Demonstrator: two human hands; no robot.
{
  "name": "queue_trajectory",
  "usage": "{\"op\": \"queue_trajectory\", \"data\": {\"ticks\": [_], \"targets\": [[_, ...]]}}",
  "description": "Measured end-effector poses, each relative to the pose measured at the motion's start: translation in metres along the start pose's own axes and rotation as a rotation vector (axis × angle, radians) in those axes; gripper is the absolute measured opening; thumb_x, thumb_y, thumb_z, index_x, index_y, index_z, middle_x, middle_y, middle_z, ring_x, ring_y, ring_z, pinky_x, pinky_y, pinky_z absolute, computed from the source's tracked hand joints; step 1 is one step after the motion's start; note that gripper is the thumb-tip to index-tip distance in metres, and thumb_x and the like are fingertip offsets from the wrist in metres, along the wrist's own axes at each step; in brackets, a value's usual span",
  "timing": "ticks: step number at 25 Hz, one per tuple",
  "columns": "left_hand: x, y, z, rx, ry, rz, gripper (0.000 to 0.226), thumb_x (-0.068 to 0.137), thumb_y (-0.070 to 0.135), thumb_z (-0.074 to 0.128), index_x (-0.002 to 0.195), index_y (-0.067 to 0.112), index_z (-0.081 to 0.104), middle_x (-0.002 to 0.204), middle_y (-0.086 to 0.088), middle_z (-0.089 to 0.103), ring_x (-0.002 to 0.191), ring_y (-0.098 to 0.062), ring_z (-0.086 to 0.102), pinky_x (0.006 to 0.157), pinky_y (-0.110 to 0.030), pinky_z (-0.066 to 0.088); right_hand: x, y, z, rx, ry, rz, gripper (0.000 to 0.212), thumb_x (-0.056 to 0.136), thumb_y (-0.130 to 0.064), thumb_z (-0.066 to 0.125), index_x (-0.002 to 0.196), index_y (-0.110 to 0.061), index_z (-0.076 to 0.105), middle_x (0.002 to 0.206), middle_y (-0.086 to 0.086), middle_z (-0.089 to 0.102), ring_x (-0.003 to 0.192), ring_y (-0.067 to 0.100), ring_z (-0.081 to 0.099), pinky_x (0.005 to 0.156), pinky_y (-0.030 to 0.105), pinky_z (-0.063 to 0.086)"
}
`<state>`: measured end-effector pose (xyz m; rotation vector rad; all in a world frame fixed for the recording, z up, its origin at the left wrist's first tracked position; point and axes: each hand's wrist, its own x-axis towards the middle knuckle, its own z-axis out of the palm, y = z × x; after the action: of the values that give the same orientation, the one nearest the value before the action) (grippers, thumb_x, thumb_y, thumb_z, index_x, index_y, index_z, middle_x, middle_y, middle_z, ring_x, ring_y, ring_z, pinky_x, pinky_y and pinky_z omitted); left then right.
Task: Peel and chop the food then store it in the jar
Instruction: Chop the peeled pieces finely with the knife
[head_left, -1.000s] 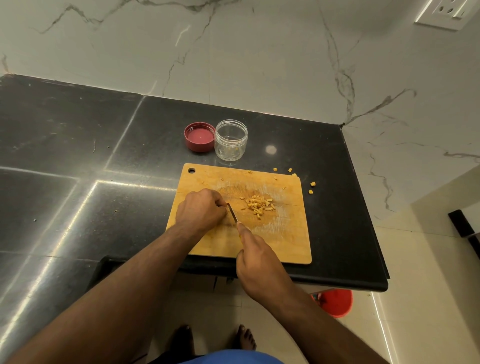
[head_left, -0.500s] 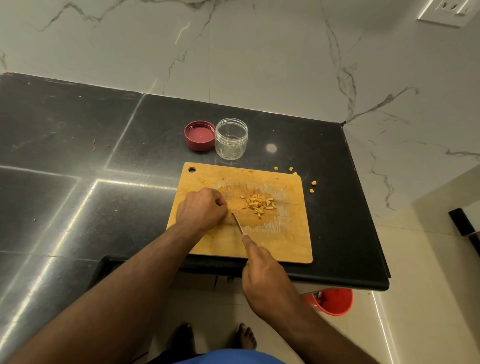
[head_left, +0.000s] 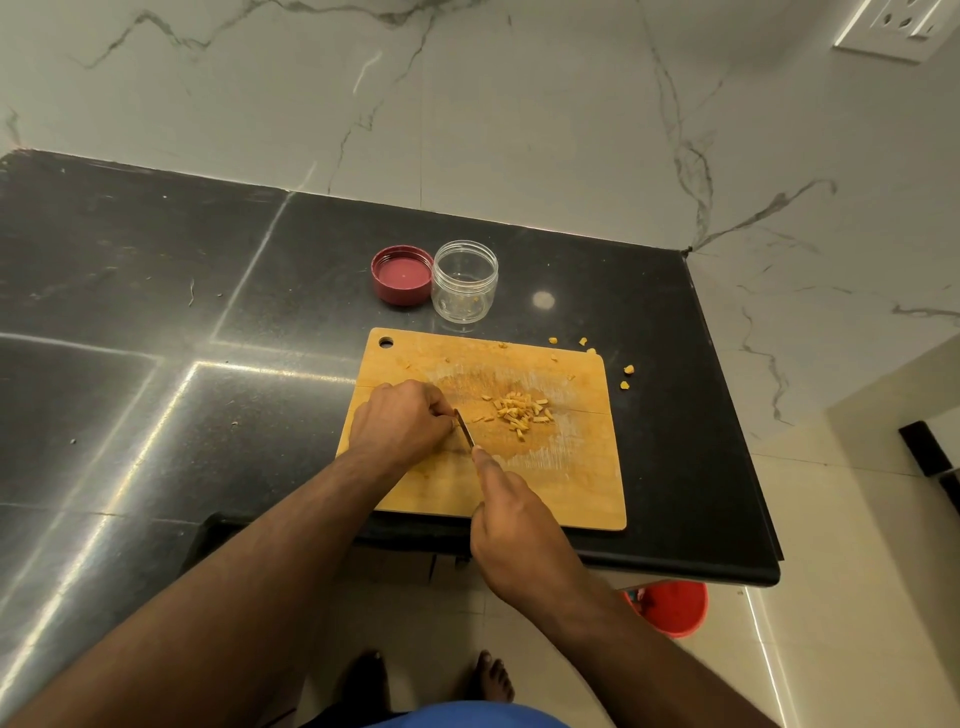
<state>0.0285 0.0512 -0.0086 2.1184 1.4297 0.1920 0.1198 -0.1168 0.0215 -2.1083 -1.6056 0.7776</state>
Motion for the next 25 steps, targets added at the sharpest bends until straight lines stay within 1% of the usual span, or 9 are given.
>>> {"op": "queue_trajectory", "data": {"ticks": [4, 7, 9, 11, 13, 15, 17, 19, 25], "targets": [[0.001, 0.001, 0.0, 0.009, 0.003, -0.021, 0.011, 0.086, 0.036, 0.066, 0.087, 0.03, 0.075, 0.085, 0.014, 0.071, 0.085, -0.013, 0.062, 0.072, -0.039, 0.059, 0.007, -0.005, 0.001, -0.023, -0.03, 0.017, 0.059, 0.101, -0.014, 0.032, 0.156, -0.025, 0.014, 0.132, 0.007, 0.047, 0.107, 0.023, 0.053, 0.09, 0.039, 0.048], [0.001, 0.001, 0.0, 0.016, 0.015, -0.019, 0.011, 0.085, 0.036, 0.065, 0.082, 0.03, 0.073, 0.081, 0.014, 0.069, 0.082, -0.012, 0.062, 0.069, -0.037, 0.059, -0.004, -0.003, 0.002, 0.005, -0.025, 0.023, 0.059, 0.102, -0.016, 0.032, 0.156, -0.027, 0.013, 0.129, 0.004, 0.048, 0.103, 0.018, 0.053, 0.087, 0.035, 0.048], [0.0, 0.001, 0.0, 0.018, 0.008, -0.011, 0.01, 0.087, 0.034, 0.065, 0.084, 0.029, 0.072, 0.08, 0.013, 0.068, 0.081, -0.012, 0.061, 0.067, -0.035, 0.058, -0.018, 0.001, 0.002, 0.021, -0.022, 0.024, 0.057, 0.103, -0.02, 0.033, 0.156, -0.03, 0.012, 0.126, 0.0, 0.048, 0.098, 0.014, 0.052, 0.083, 0.032, 0.048], [-0.001, 0.001, 0.0, 0.007, -0.001, -0.011, 0.008, 0.089, 0.031, 0.065, 0.086, 0.029, 0.072, 0.082, 0.013, 0.067, 0.083, -0.011, 0.06, 0.068, -0.034, 0.057, -0.027, 0.006, 0.0, 0.022, -0.006, 0.028, 0.057, 0.104, -0.022, 0.033, 0.156, -0.033, 0.012, 0.125, -0.003, 0.047, 0.095, 0.011, 0.052, 0.08, 0.029, 0.048], [0.0, -0.001, 0.001, 0.0, 0.001, -0.01, 0.006, 0.089, 0.032, 0.066, 0.087, 0.03, 0.071, 0.083, 0.014, 0.067, 0.085, -0.012, 0.06, 0.071, -0.036, 0.058, -0.026, 0.01, -0.002, 0.032, 0.043, -0.004, 0.057, 0.104, -0.02, 0.033, 0.156, -0.032, 0.013, 0.124, -0.003, 0.048, 0.093, 0.01, 0.052, 0.079, 0.028, 0.049], [-0.001, -0.001, 0.001, 0.003, 0.003, -0.007, 0.006, 0.089, 0.033, 0.067, 0.088, 0.029, 0.072, 0.085, 0.013, 0.068, 0.086, -0.012, 0.06, 0.072, -0.037, 0.058, -0.02, 0.012, -0.003, 0.057, 0.076, -0.033, 0.058, 0.103, -0.018, 0.035, 0.156, -0.031, 0.015, 0.129, -0.003, 0.049, 0.1, 0.009, 0.053, 0.084, 0.025, 0.049], [-0.001, -0.002, 0.002, 0.004, 0.009, 0.002, 0.008, 0.089, 0.034, 0.066, 0.088, 0.03, 0.072, 0.086, 0.013, 0.068, 0.088, -0.013, 0.06, 0.074, -0.04, 0.058, -0.014, 0.01, -0.002, 0.067, 0.063, -0.036, 0.057, 0.103, -0.018, 0.035, 0.156, -0.028, 0.016, 0.14, -0.002, 0.046, 0.117, 0.009, 0.049, 0.097, 0.023, 0.044], [-0.002, -0.002, 0.002, -0.001, 0.018, 0.009, 0.009, 0.089, 0.034, 0.065, 0.087, 0.03, 0.072, 0.086, 0.013, 0.069, 0.088, -0.014, 0.061, 0.074, -0.041, 0.058, -0.008, 0.006, 0.001, 0.055, 0.037, -0.033, 0.056, 0.103, -0.019, 0.035, 0.156, -0.027, 0.017, 0.147, 0.0, 0.043, 0.127, 0.011, 0.045, 0.104, 0.025, 0.04], [-0.003, -0.003, 0.004, -0.027, 0.038, -0.005, 0.009, 0.088, 0.034, 0.066, 0.082, 0.03, 0.072, 0.082, 0.014, 0.069, 0.083, -0.013, 0.062, 0.072, -0.041, 0.058, 0.006, 0.002, 0.002, 0.02, -0.027, -0.028, 0.056, 0.102, -0.017, 0.033, 0.156, -0.022, 0.018, 0.147, 0.007, 0.043, 0.128, 0.021, 0.045, 0.106, 0.034, 0.04]]}}
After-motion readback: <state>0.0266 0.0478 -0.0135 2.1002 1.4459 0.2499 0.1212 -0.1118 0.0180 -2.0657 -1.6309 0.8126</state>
